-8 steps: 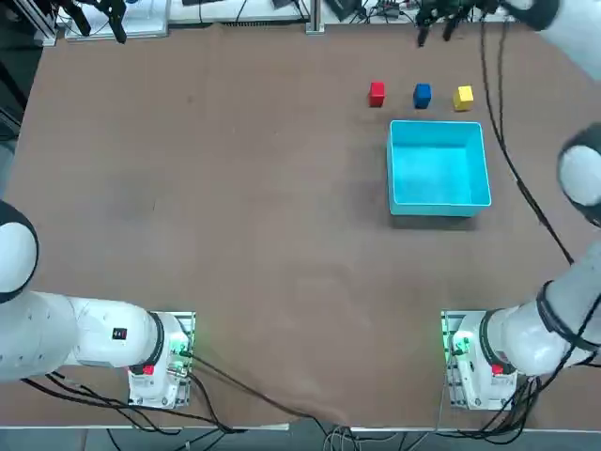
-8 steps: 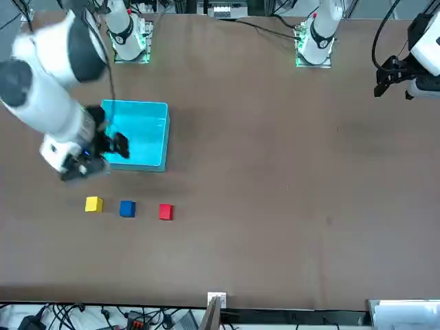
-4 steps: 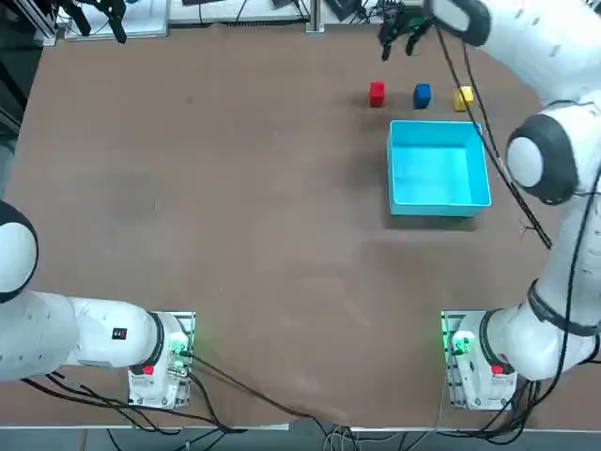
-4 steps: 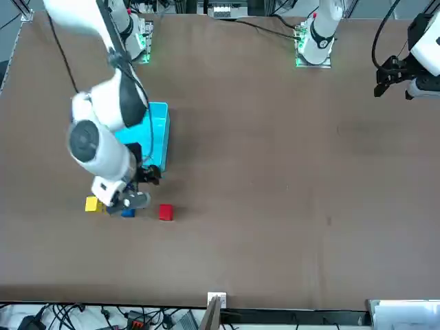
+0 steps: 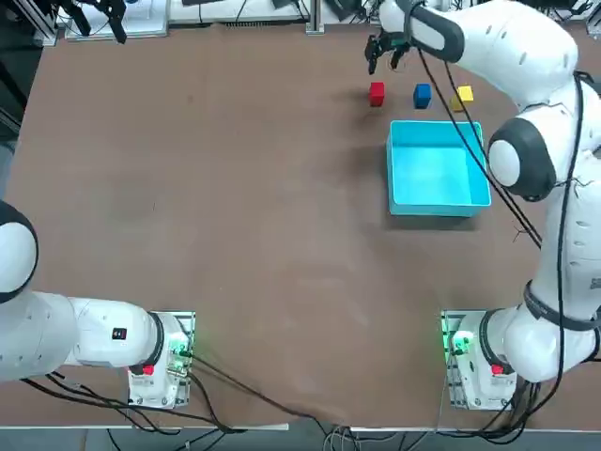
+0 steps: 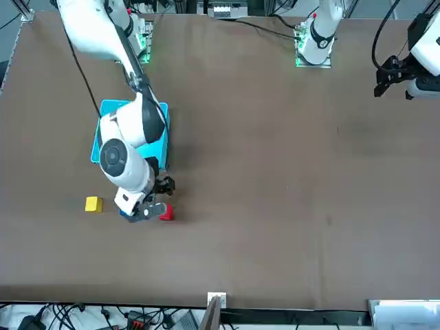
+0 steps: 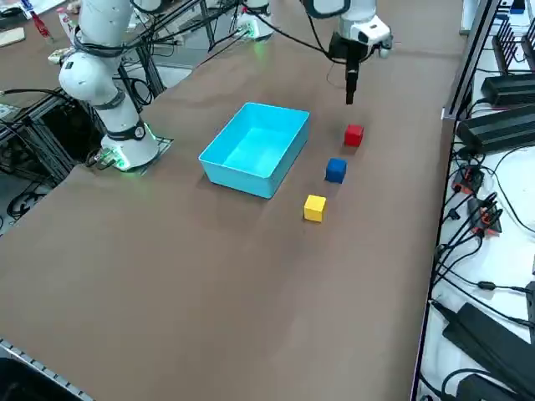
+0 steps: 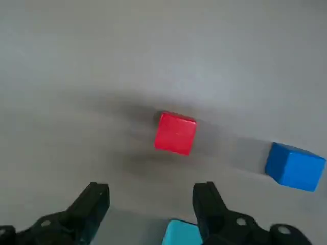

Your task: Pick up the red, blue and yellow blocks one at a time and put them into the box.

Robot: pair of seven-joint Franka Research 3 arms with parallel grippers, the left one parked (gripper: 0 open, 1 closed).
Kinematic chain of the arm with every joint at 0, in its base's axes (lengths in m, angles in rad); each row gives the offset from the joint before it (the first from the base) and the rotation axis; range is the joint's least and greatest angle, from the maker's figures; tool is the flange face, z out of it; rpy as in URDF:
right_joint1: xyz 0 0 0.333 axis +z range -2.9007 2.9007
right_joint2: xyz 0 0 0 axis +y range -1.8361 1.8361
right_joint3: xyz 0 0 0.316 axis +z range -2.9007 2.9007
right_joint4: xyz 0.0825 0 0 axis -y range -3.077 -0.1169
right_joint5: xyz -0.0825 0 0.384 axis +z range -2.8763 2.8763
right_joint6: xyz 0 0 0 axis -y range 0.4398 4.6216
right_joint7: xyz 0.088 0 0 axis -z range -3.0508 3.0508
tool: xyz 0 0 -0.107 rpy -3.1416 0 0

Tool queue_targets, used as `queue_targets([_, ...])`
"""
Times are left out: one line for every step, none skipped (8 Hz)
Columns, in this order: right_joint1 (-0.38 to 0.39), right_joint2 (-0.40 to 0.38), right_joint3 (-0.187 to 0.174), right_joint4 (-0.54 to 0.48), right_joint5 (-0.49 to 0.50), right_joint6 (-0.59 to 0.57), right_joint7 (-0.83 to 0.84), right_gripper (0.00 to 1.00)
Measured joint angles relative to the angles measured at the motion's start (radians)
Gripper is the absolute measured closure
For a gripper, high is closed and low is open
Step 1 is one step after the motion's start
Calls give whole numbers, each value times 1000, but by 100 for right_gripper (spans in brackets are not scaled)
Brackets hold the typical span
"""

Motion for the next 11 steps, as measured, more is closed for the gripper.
queue_targets([2, 10, 0, 2, 0, 1, 0, 0])
queue_targets([9, 24, -1, 2, 0, 4, 0, 0])
queue_targets([18, 38, -3, 2, 0, 12, 13, 0])
queue_targets([23, 53, -7, 2, -4, 32, 44, 0])
queue_targets([25, 68, -12, 2, -21, 65, 81, 0])
queue_targets([25, 88, -17, 3, -44, 99, 120, 0])
queue_targets([25, 110, -21, 3, -54, 135, 172, 0])
queue_targets([25, 130, -22, 3, -61, 169, 224, 0])
queue_targets([25, 145, -22, 3, -62, 189, 252, 0])
queue_targets([25, 154, -22, 4, -63, 199, 263, 0])
queue_targets([25, 160, -23, 4, -63, 211, 265, 0])
